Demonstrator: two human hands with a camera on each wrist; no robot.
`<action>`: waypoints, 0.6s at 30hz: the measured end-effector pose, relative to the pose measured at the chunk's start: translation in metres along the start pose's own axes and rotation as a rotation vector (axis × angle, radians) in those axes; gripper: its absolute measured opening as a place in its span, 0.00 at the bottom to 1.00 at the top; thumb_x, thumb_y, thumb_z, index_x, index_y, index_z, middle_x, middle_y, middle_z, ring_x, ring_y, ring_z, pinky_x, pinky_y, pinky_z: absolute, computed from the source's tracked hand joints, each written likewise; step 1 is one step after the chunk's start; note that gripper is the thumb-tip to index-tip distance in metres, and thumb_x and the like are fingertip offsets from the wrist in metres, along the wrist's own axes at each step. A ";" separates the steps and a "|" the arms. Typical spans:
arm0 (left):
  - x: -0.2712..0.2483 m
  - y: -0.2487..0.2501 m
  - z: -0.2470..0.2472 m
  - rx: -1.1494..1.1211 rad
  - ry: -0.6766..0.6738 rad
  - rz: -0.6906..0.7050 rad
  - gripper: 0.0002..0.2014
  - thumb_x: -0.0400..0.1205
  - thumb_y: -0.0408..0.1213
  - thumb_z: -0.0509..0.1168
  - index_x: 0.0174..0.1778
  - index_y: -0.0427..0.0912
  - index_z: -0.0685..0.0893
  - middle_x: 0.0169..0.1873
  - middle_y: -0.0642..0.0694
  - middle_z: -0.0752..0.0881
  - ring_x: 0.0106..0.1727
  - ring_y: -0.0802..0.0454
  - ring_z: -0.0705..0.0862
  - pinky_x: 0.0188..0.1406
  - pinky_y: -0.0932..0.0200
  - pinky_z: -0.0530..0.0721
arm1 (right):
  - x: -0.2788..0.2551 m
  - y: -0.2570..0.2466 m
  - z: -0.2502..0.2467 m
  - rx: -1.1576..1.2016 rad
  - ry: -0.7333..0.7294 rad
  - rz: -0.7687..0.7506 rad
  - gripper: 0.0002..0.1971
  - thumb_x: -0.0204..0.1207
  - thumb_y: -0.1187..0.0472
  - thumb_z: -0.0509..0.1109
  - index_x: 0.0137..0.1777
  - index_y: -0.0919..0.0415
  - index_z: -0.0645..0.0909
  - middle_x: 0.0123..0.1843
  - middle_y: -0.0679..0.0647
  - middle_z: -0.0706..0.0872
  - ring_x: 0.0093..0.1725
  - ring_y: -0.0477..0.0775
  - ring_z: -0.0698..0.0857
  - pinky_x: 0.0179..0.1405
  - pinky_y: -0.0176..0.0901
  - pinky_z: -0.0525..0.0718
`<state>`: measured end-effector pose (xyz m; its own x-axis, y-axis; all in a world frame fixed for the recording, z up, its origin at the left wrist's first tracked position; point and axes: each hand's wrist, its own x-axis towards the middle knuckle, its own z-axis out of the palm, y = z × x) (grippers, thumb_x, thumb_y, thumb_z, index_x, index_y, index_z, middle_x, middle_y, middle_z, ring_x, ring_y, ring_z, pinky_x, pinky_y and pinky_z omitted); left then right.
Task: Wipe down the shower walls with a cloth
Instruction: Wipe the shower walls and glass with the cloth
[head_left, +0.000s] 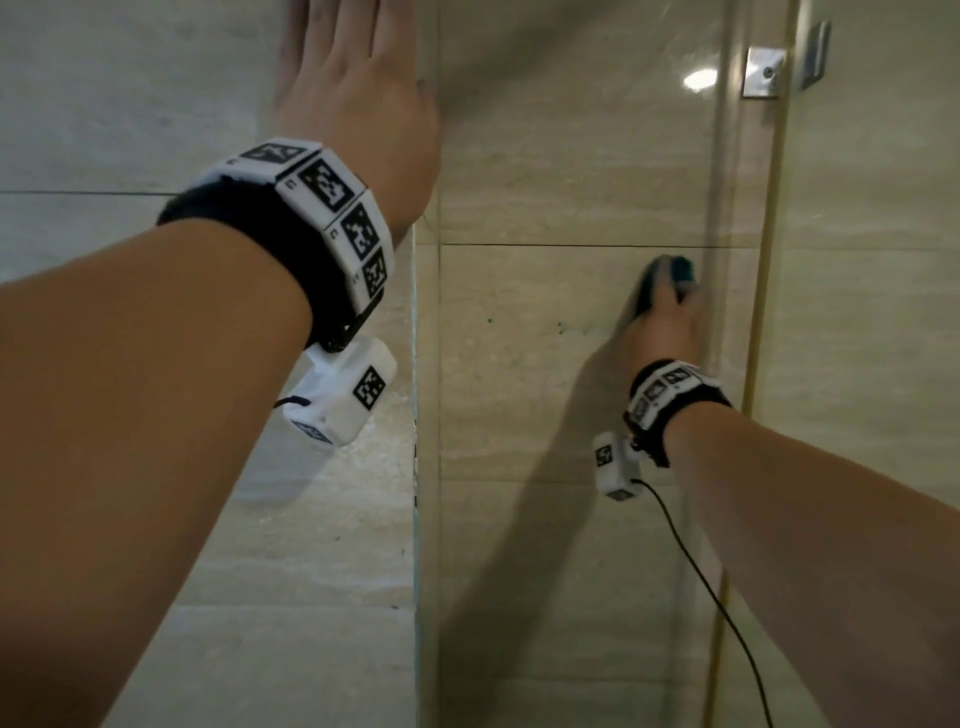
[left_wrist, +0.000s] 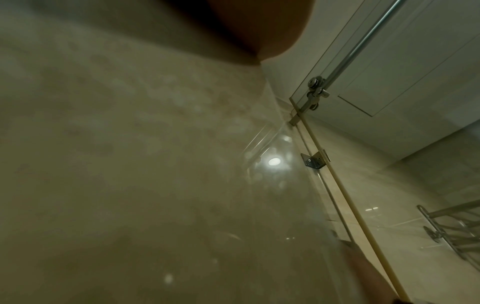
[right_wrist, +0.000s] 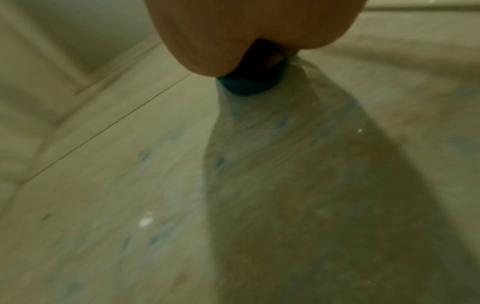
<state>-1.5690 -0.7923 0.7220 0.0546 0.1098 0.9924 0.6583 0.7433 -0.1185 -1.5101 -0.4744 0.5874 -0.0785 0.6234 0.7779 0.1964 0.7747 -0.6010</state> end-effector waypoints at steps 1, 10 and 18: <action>0.000 0.000 0.000 0.002 0.001 0.002 0.28 0.86 0.42 0.50 0.83 0.36 0.68 0.80 0.34 0.73 0.83 0.34 0.68 0.90 0.43 0.56 | 0.001 0.012 -0.005 0.030 0.058 0.028 0.35 0.82 0.70 0.58 0.89 0.47 0.62 0.79 0.62 0.65 0.75 0.69 0.70 0.79 0.59 0.70; -0.001 0.002 0.002 -0.025 0.025 -0.009 0.31 0.87 0.40 0.50 0.88 0.36 0.61 0.84 0.36 0.68 0.88 0.36 0.62 0.92 0.44 0.49 | -0.010 -0.010 0.010 0.070 0.079 0.237 0.37 0.81 0.69 0.58 0.90 0.50 0.58 0.82 0.68 0.61 0.77 0.73 0.67 0.77 0.60 0.68; 0.000 -0.005 0.008 0.003 -0.014 0.011 0.26 0.87 0.43 0.49 0.82 0.38 0.69 0.79 0.34 0.74 0.82 0.33 0.70 0.87 0.41 0.61 | -0.076 -0.089 0.079 -0.054 -0.250 -0.298 0.36 0.84 0.71 0.59 0.91 0.49 0.56 0.80 0.61 0.63 0.75 0.68 0.64 0.78 0.60 0.71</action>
<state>-1.5781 -0.7907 0.7222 0.0515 0.1275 0.9905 0.6555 0.7439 -0.1299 -1.5986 -0.5827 0.5677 -0.3741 0.3837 0.8443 0.1801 0.9231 -0.3398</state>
